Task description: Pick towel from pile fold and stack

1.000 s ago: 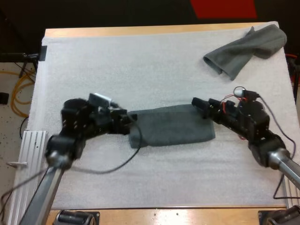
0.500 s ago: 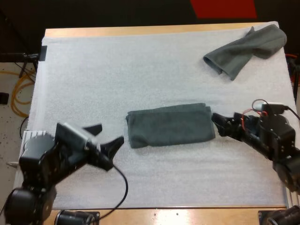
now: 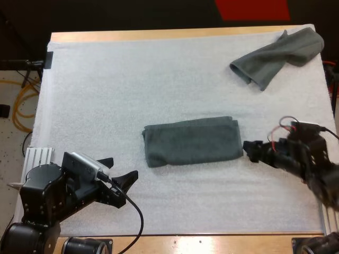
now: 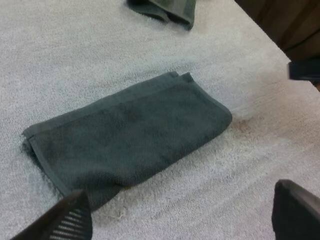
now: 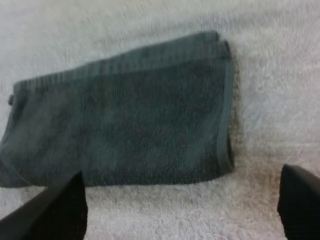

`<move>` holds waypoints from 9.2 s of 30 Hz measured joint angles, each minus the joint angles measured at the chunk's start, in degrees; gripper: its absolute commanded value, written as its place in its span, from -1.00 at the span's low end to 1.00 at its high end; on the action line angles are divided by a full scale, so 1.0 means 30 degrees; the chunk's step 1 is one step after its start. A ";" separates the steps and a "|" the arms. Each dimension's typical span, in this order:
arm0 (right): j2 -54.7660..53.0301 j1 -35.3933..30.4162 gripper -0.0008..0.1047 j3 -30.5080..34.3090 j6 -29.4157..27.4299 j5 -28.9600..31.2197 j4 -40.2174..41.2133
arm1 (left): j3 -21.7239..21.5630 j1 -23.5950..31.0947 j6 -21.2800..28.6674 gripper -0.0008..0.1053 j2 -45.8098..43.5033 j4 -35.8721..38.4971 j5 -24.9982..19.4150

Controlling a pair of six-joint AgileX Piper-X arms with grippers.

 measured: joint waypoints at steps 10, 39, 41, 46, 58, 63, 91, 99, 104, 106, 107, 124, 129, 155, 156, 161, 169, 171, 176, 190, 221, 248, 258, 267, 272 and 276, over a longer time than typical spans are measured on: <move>0.6726 -0.3278 0.45 -0.2856 -0.2879 -0.4086 -0.0102 | 0.0000 0.0000 0.0000 0.36 0.0000 0.0000 0.0000; 1.5921 -0.1957 -0.25 -0.4244 -0.1929 -1.0569 -0.4981 | 0.0000 0.0000 -0.0044 0.36 0.0000 0.0518 0.0000; 1.5935 -0.1957 -0.78 -0.4244 -0.1902 -0.9686 -0.4842 | 0.0000 0.0000 -0.0061 0.36 0.0000 0.0550 0.0000; 1.5665 -0.1857 -0.97 -0.4197 -0.2593 -0.7292 -0.3864 | 0.0000 0.0000 -0.0082 0.36 0.0000 0.0573 0.0000; 1.0479 -0.1730 -0.97 -0.4090 -0.8790 0.5437 0.0831 | 0.0000 0.0000 -0.0123 0.36 0.0000 0.0573 0.0000; 0.9703 -0.1687 -0.97 -0.4324 -0.8659 0.6358 0.1379 | 0.0000 0.0000 -0.0123 0.36 0.0000 0.0573 0.0000; 1.4286 0.3167 -0.64 -0.7290 0.0471 -0.2400 -0.1179 | 0.0000 0.0000 -0.0070 0.36 0.0000 0.0573 0.0000; 1.4286 0.3167 0.40 -0.7290 0.0503 -0.5852 -0.1803 | 0.0000 0.0000 0.0070 0.36 0.0000 0.0573 0.0000; 1.3730 0.3167 0.39 -0.7290 0.0239 -0.8540 -0.2033 | 0.0000 0.0000 0.0076 0.36 0.0000 0.0573 0.0000; 1.2983 0.3167 0.39 -0.7290 0.0127 -0.8597 -0.1885 | 0.0000 0.0000 0.0076 0.36 0.0026 0.0573 0.0000; 1.2536 0.3167 0.39 -0.7290 0.0027 -0.8523 -0.1869 | 0.0000 0.0000 0.0076 0.36 0.0089 0.0573 0.0000; 0.3029 0.3167 0.39 -0.7290 -0.3581 -0.1338 0.2954 | 0.0253 -0.2836 -0.2222 0.36 0.8741 -0.5931 -0.0882; 0.1381 0.3167 0.39 -0.7290 -0.3622 -0.0059 0.5137 | 0.0253 -0.4909 -0.4966 0.36 1.2902 -0.9353 -0.1973; -0.1048 0.3167 0.39 -0.7290 -0.3909 0.1939 0.8816 | -0.3323 -0.6936 -1.3039 0.35 2.5151 -1.4123 0.0282; -0.1048 0.3167 0.39 -0.7290 -0.4039 0.1939 0.8816 | -0.3349 -0.7080 -1.3232 0.35 2.5172 -1.4123 0.0165; -0.1048 0.3167 0.39 -0.7290 -0.4058 0.1939 0.8816 | -0.3389 -0.8330 -1.3417 0.35 2.5194 -1.4268 -0.0612; -0.1048 0.3167 0.39 -0.7290 -0.4058 0.1939 0.8816 | -0.4274 -0.9003 -1.3562 0.00 2.5796 -1.3932 -0.0808; -0.1048 0.3167 0.39 -0.7290 -0.4058 0.1939 0.8816 | -0.4486 -0.9076 -1.3566 -0.32 2.6019 -1.3926 -0.0647; -0.1048 0.3167 0.39 -0.7290 -0.4058 0.1939 0.8816 | -0.4508 -0.9150 -1.3346 -0.98 2.6066 -1.3926 -0.0383; -0.1048 0.3167 0.39 -0.7290 -0.4058 0.1939 0.8816 | -0.4560 -0.6974 -0.5497 -0.99 2.3967 -0.7607 -0.0927; -0.1048 0.3167 0.39 -0.7290 -0.4058 0.1939 0.8816 | -0.4608 0.6633 0.5161 -0.88 2.1613 -0.0609 -1.2550; -0.1048 0.2864 0.39 -0.7290 -0.4058 0.2142 0.7497 | -0.5124 0.5219 0.4511 -0.04 1.3527 -0.0957 -0.9981; -0.1048 -0.2282 0.39 -0.7290 -0.6360 0.2480 0.7364 | -0.5124 0.0145 0.3287 -0.04 0.7874 -0.1233 -0.9556; -0.2672 -0.5454 0.39 -0.7290 -0.7728 0.2658 0.7965 | -0.5124 0.0123 0.3756 -0.04 0.4512 -0.0573 -1.0136; -0.4707 -0.5518 0.39 -0.7290 -0.8204 0.3057 0.9213 | -0.5124 0.1733 0.5094 -0.04 0.2821 0.0160 -1.1063; -0.6440 -0.5518 0.39 -0.7290 -0.8256 0.3057 0.9978 | -0.5124 0.2262 0.5207 -0.04 0.1449 0.0616 -1.1415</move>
